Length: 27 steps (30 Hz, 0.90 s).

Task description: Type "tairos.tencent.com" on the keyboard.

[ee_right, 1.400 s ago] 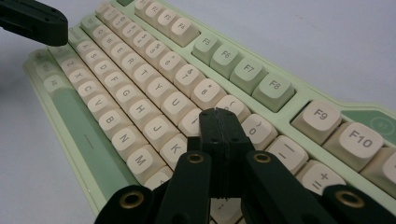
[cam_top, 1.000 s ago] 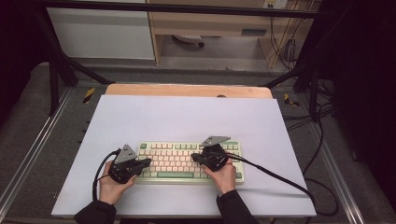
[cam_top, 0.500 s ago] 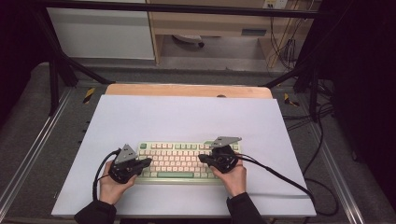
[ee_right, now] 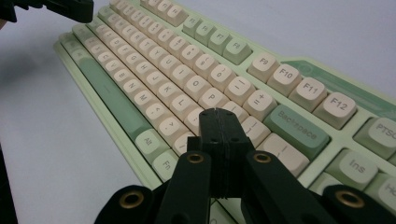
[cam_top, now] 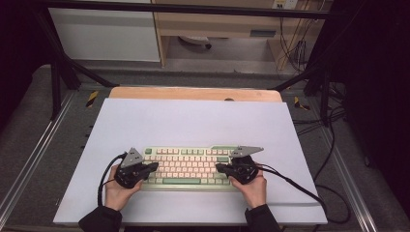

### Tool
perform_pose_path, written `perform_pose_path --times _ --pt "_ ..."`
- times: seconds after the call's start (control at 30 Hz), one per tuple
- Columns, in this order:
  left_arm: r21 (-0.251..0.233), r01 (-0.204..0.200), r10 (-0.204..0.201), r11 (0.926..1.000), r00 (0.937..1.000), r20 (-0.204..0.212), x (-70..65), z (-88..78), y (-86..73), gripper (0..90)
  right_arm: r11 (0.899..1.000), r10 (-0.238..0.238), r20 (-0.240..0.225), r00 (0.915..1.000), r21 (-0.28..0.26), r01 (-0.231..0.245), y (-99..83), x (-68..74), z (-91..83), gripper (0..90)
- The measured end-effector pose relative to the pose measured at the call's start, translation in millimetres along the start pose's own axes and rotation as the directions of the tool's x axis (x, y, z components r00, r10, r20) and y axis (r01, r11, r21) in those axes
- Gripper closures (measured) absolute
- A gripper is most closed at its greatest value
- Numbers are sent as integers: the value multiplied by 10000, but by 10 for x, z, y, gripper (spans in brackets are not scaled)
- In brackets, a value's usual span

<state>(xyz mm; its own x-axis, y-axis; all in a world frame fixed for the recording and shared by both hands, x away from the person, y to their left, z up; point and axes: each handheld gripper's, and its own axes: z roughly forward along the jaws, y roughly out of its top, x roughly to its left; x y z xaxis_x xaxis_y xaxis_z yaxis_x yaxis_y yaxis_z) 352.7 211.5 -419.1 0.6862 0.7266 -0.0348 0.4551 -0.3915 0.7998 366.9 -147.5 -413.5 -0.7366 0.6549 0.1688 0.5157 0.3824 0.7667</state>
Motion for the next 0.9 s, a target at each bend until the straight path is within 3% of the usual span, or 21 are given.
perform_pose_path --times 0.9 --pt "436 -246 246 9987 9997 1 -51 213 25 897 10000 47 -90 9999 -62 -48 -84 -30 -48 900"
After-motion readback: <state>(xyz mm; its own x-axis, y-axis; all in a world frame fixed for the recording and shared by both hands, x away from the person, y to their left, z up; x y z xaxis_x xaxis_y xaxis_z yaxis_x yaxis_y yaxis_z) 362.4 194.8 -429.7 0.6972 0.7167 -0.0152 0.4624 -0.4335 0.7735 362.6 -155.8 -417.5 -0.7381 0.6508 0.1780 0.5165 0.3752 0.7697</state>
